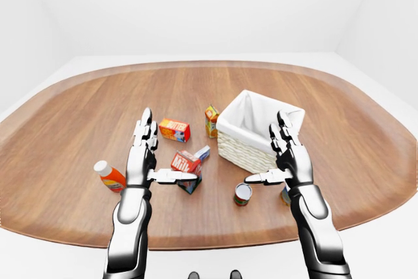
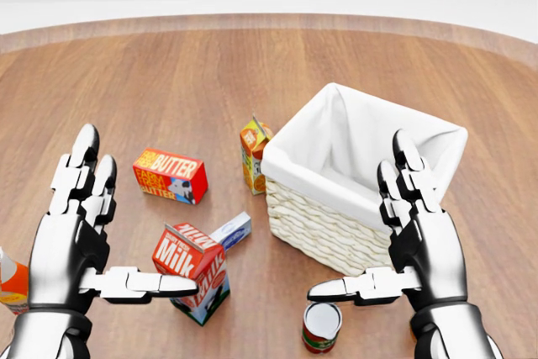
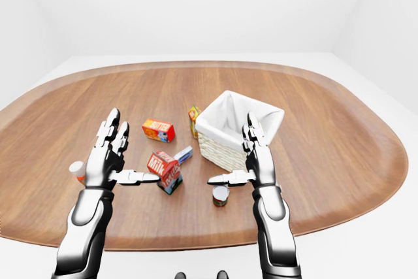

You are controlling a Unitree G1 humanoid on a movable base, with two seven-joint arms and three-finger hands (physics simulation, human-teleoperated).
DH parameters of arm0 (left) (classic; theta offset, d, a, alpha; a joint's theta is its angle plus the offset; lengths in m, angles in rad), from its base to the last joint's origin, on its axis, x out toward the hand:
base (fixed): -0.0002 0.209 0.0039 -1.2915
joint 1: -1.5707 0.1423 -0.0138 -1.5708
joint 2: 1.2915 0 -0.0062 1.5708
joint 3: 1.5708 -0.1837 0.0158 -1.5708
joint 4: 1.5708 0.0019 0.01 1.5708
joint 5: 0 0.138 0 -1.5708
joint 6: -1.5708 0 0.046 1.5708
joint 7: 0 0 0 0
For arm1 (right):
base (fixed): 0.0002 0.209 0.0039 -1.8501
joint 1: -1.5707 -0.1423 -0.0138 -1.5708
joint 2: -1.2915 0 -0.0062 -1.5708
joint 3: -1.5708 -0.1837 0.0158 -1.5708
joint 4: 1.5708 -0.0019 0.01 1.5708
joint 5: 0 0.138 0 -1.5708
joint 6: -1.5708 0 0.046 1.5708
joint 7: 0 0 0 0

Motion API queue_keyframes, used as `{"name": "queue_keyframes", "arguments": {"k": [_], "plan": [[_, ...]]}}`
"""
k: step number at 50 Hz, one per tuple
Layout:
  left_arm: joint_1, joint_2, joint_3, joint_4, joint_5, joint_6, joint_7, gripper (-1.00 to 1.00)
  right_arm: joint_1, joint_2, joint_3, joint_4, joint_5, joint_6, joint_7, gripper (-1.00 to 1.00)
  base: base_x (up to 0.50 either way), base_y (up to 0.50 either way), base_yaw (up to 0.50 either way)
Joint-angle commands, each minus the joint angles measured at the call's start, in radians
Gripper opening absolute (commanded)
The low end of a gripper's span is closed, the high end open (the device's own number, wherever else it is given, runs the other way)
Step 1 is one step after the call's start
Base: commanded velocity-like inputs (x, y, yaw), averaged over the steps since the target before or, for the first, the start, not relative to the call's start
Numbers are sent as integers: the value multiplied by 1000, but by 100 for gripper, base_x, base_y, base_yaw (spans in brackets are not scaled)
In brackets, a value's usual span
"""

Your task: Pick up the tomato sauce, and put it in the basket.

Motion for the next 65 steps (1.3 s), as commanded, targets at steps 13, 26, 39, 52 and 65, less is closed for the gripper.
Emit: {"name": "queue_keyframes", "arguments": {"k": [13,26,39,52,65], "plan": [[5,-1,-3,11,4,0,-1,100,-7,0,1,21,-12,0,-18,100,8,0,0],[6,-2,-4,6,4,0,-1,100,9,3,12,2,-12,0,-10,100,0,0,0],[5,-1,-2,3,1,0,-1,100,57,4,33,-6,-34,0,23,100,0,0,0],[7,-2,-4,3,3,0,0,100,123,4,22,24,-38,-28,63,100,0,0,0],[11,-3,-8,8,8,0,0,100,182,7,52,60,-58,-104,90,100,0,0,0]]}}
